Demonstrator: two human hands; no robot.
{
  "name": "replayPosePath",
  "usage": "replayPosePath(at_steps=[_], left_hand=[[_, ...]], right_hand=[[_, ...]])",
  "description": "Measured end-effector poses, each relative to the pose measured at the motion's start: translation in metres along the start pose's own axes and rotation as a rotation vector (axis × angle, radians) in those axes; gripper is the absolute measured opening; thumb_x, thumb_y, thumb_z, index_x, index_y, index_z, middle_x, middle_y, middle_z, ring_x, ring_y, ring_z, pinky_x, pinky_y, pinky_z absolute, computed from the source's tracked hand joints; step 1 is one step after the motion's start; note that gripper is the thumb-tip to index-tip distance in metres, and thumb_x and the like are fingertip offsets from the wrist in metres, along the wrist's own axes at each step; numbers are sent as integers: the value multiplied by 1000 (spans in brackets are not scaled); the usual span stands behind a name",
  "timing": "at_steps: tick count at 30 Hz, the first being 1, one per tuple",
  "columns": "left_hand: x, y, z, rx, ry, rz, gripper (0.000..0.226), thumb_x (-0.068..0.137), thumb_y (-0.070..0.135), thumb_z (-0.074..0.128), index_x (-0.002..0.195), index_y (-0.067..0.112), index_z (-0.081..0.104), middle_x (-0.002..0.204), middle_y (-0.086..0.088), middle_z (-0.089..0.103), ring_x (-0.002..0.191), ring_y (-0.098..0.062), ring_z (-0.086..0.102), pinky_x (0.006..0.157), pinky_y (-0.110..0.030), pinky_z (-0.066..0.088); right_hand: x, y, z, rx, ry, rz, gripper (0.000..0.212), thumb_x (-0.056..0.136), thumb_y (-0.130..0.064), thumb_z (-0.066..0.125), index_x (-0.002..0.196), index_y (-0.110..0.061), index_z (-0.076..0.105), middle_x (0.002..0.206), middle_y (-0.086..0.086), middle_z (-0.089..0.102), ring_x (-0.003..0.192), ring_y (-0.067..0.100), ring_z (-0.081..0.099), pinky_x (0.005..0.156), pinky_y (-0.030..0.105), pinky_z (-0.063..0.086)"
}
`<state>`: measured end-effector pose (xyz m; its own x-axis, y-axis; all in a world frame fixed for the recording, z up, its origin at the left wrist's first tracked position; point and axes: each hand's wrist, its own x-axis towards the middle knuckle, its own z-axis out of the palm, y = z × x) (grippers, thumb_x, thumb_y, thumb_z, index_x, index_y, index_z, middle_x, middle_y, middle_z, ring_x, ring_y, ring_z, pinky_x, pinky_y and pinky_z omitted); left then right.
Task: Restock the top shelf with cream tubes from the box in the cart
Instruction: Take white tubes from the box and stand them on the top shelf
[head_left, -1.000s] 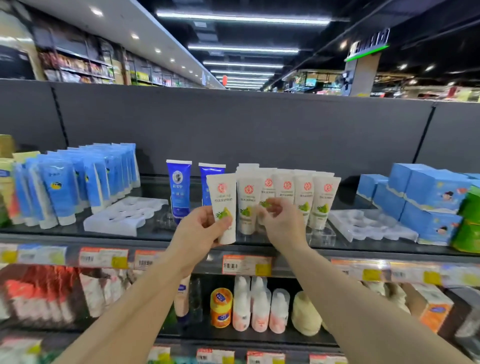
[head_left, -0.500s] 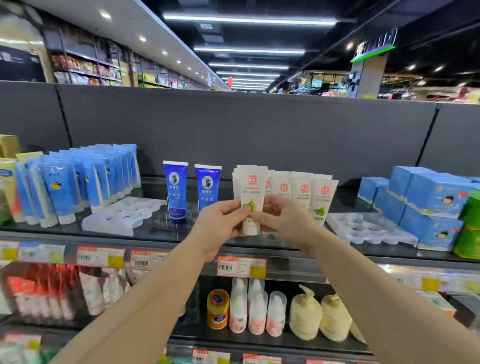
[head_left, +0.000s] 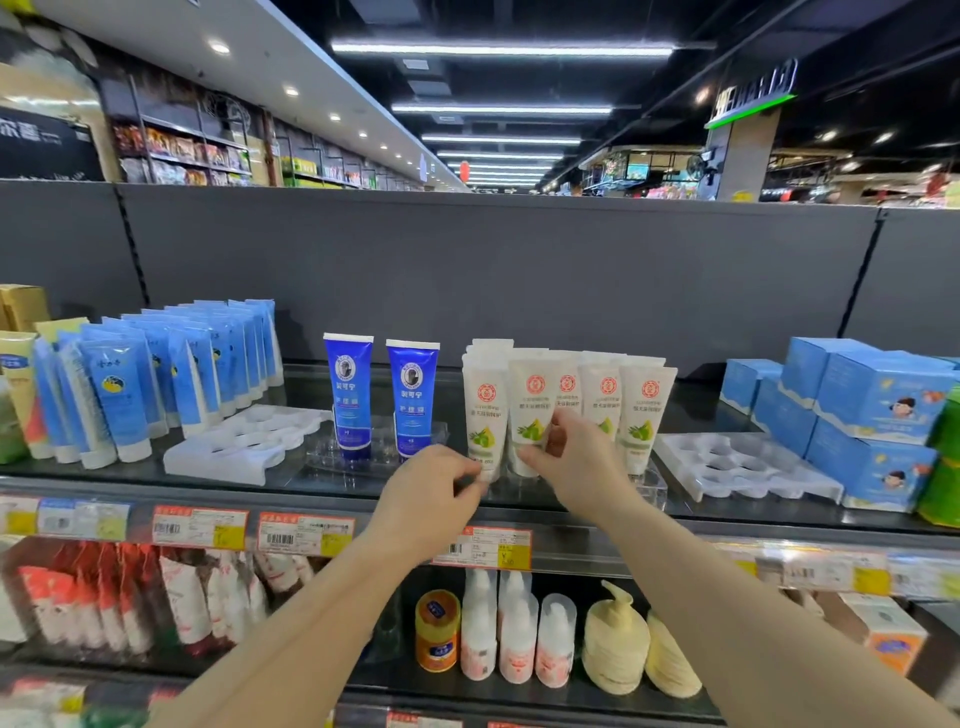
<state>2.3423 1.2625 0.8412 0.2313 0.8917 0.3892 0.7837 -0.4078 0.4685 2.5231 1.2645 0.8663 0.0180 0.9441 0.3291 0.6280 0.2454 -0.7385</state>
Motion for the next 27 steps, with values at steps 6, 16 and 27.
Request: replayPosePath(at_steps=[6, 16, 27], left_hand=[[1, -3, 4, 26, 10, -1, 31, 94, 36, 56, 122, 26, 63, 112, 12, 57, 98, 0, 48, 69, -9, 31], [-3, -1, 3, 85, -17, 10, 32, 95, 35, 54, 125, 27, 61, 118, 10, 57, 103, -1, 49, 85, -16, 35], [-6, 12, -9, 103, -111, -45, 33, 96, 34, 53, 127, 25, 59, 125, 7, 56, 110, -7, 52, 91, -23, 41]], right_hand=[[3, 0, 2, -81, 18, 2, 30, 89, -26, 67, 117, -23, 55, 117, -8, 64, 107, 12, 59, 82, 26, 47], [6, 6, 6, -202, -43, 21, 33, 90, -30, 65, 119, -18, 54, 121, -2, 64, 109, 19, 60, 88, 33, 51], [1, 8, 8, -181, -18, 38, 33, 88, -31, 67, 117, -18, 58, 112, -4, 65, 103, 18, 60, 83, 30, 49]])
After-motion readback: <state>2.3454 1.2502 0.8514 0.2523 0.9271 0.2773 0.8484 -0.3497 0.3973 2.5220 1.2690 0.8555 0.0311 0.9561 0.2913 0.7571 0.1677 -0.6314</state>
